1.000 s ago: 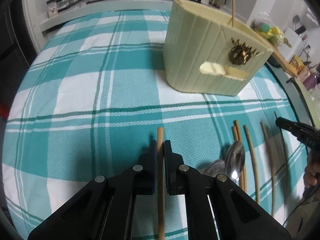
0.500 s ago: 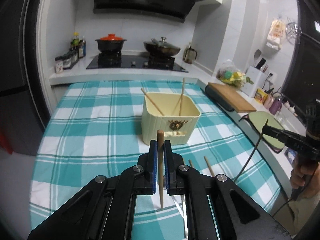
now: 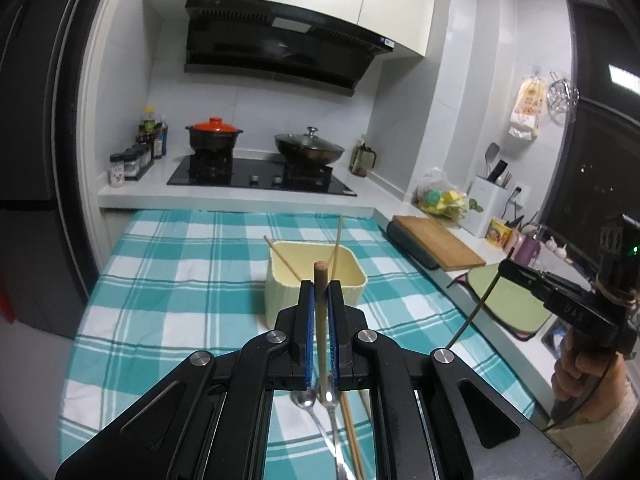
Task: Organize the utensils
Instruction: 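Lift the left tool's chopstick over the holder while the right tool carries its own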
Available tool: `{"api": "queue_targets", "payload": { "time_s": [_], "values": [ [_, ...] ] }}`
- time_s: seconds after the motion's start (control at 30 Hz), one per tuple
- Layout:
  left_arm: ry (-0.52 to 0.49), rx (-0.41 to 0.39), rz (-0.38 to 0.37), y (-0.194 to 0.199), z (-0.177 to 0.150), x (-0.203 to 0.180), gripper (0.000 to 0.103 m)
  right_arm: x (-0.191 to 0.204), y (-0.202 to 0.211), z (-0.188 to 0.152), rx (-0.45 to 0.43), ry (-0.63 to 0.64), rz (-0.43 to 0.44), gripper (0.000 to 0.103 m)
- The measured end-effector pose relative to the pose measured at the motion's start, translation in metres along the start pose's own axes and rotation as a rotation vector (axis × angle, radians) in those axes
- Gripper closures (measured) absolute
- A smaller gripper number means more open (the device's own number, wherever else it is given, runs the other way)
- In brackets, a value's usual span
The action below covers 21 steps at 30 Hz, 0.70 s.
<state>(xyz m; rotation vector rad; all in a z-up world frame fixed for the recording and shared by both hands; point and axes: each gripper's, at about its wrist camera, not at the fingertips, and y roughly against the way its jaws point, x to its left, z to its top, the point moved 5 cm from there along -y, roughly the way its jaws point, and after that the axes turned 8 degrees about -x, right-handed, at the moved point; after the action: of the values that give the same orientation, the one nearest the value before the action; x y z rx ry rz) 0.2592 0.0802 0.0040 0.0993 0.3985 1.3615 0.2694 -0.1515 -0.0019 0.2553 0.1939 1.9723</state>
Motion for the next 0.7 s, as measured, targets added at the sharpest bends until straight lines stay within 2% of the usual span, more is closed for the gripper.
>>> {"api": "queue_targets", "payload": {
  "time_s": [0.13,0.23,0.4,0.53,0.7],
  "values": [
    [0.004,0.014,-0.005,-0.014,0.012,0.002,0.099,0.004,-0.009,0.007,0.006,0.013,0.013,0.098],
    [0.015,-0.005,-0.012,-0.021,0.033,0.003,0.099,0.005,-0.02,0.023,-0.008,0.027,0.016,0.098],
    [0.005,-0.099,0.004,-0.039,0.086,0.001,0.099,0.01,-0.041,0.065,-0.07,0.062,0.021,0.098],
    [-0.021,-0.156,0.052,-0.07,0.116,0.003,0.099,0.009,-0.067,0.097,-0.121,0.051,0.027,0.098],
    [-0.006,-0.146,0.076,-0.12,0.119,0.012,0.099,-0.001,-0.109,0.115,-0.169,0.024,0.02,0.098]
  ]
}}
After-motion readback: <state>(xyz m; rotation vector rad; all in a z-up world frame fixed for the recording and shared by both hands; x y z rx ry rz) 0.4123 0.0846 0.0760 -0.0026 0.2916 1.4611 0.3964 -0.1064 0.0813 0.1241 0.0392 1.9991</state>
